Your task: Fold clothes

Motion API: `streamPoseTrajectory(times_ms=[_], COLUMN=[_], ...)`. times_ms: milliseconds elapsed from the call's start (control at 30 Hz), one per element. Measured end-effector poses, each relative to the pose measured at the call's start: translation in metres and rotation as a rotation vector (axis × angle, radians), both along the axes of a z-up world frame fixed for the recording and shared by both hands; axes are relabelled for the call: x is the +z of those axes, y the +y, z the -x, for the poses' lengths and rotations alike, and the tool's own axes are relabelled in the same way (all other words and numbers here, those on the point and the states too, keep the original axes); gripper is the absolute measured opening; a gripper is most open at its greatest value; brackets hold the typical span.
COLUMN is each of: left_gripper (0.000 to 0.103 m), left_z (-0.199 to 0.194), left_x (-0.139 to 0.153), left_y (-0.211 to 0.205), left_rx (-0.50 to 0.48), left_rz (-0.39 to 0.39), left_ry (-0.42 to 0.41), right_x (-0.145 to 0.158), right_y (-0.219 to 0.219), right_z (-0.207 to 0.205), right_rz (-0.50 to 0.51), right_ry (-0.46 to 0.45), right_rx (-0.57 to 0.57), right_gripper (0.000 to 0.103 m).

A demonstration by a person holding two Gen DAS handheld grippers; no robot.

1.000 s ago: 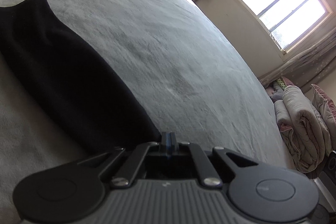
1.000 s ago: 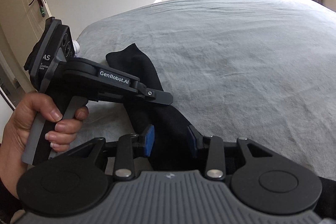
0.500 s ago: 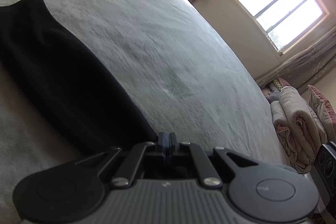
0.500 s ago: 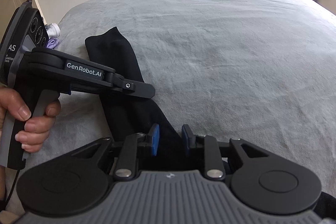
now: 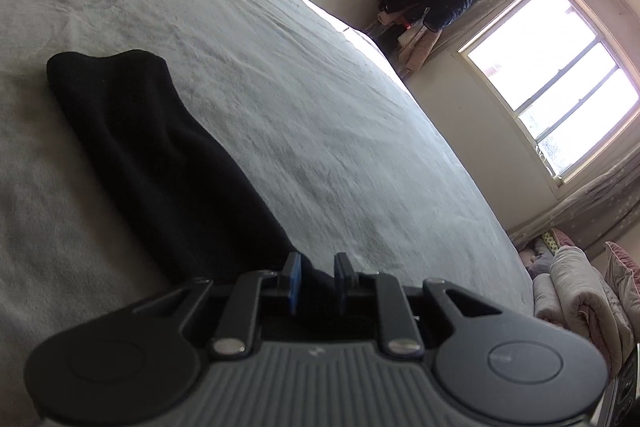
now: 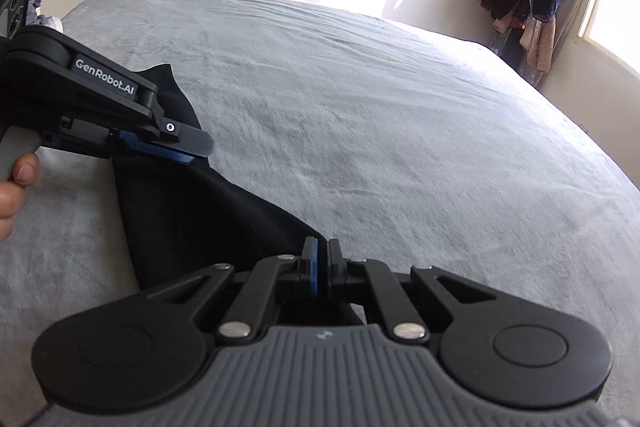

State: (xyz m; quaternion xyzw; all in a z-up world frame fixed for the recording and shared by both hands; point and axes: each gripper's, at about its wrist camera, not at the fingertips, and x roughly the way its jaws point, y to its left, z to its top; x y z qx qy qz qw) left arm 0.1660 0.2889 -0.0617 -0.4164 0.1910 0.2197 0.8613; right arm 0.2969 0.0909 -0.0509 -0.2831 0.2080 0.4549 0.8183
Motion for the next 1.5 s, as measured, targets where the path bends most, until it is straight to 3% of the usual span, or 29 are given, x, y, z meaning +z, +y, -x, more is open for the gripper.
streamPoseTrajectory(times_ms=[100, 233, 267, 433, 500, 567, 833, 1067, 1267, 1333, 1367, 1433, 1467, 1500], left_gripper=[0.019, 0.024, 0.025, 0.026, 0.028, 0.031, 0.033, 0.027, 0.023, 0.021, 0.019, 0.0, 0.0, 0.0], left_z=[0.003, 0.002, 0.002, 0.003, 0.003, 0.003, 0.009, 0.024, 0.032, 0.035, 0.036, 0.036, 0.035, 0.035], left_x=[0.0, -0.001, 0.0, 0.004, 0.006, 0.008, 0.009, 0.004, -0.004, -0.009, -0.011, -0.014, -0.015, -0.014], left_y=[0.003, 0.003, 0.003, -0.001, -0.002, -0.003, -0.006, 0.002, 0.014, 0.018, 0.02, 0.022, 0.021, 0.02], left_rx=[0.04, 0.037, 0.043, 0.086, 0.103, 0.12, 0.283, 0.398, 0.445, 0.45, 0.451, 0.442, 0.437, 0.433], left_rz=[-0.005, -0.002, -0.011, -0.078, -0.105, -0.132, -0.266, -0.251, -0.18, -0.138, -0.119, -0.096, -0.096, -0.102], left_ry=[0.017, 0.024, 0.029, 0.064, 0.078, 0.092, 0.19, 0.144, 0.065, 0.026, 0.007, -0.004, -0.007, -0.01], right_x=[-0.009, -0.015, -0.014, -0.001, 0.004, 0.006, 0.007, 0.002, -0.002, -0.003, -0.004, -0.006, -0.006, -0.007], right_y=[0.007, 0.012, 0.011, 0.011, 0.012, 0.016, 0.044, 0.08, 0.1, 0.105, 0.107, 0.107, 0.106, 0.105], right_z=[-0.003, -0.003, -0.004, -0.014, -0.019, -0.02, -0.03, -0.027, -0.021, -0.019, -0.018, -0.012, -0.008, -0.005], right_rz=[0.021, 0.054, 0.052, -0.002, -0.041, -0.078, -0.161, -0.135, -0.136, -0.142, -0.145, -0.149, -0.153, -0.157], right_ry=[-0.048, -0.039, -0.032, 0.096, 0.163, 0.225, 0.378, 0.417, 0.436, 0.44, 0.443, 0.419, 0.406, 0.393], right_rx=[-0.037, -0.034, -0.034, -0.042, -0.04, -0.023, 0.041, 0.103, 0.133, 0.138, 0.14, 0.149, 0.153, 0.158], right_gripper=[0.004, 0.006, 0.01, 0.019, 0.041, 0.045, 0.045, 0.045, 0.045, 0.04, 0.032, 0.024, 0.009, 0.006])
